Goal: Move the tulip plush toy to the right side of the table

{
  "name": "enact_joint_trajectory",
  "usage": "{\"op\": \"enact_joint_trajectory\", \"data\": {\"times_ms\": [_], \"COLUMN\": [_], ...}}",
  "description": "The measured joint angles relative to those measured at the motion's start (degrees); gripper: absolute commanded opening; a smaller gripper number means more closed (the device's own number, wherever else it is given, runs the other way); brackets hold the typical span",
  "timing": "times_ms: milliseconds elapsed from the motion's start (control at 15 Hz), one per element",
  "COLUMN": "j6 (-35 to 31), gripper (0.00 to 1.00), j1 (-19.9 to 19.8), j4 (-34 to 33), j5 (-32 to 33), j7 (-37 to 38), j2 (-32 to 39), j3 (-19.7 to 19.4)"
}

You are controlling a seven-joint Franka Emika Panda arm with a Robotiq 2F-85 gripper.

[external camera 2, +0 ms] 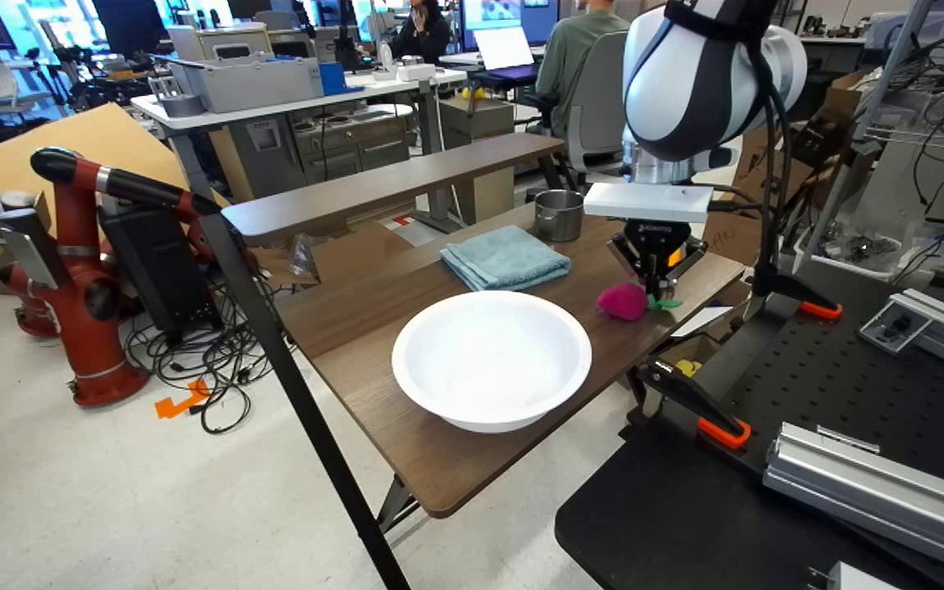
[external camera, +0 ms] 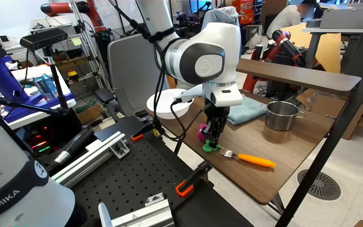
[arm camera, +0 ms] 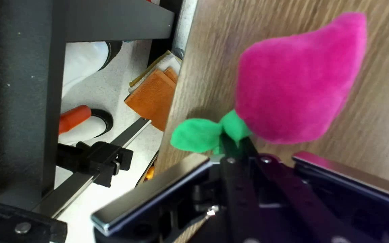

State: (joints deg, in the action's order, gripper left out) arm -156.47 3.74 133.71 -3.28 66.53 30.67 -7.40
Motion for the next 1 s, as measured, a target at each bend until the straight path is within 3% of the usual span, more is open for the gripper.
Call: {"op": "enact_joint_trajectory", "data": {"times_ms": [67, 133, 200, 800, 1000], "j6": [0.0, 0.0, 0.0, 0.0, 0.0], "gripper": [0.01, 0.3, 0.32, 0.96, 1.0], "j1": [0.1, 0.2, 0.2, 0.5, 0.4], "j4": [-0.4, -0.8, -1.1, -2.2, -2.4], "j5": [-0.2, -0.5, -0.5, -1.6, -2.8], "j7": [0.0, 0.0, 0.0, -0.8, -2.6], "j2": [0.2, 0.3, 0.5, 0.7, 0.0], "j3": [0.0, 0.1, 0.2, 1.0, 1.8]}}
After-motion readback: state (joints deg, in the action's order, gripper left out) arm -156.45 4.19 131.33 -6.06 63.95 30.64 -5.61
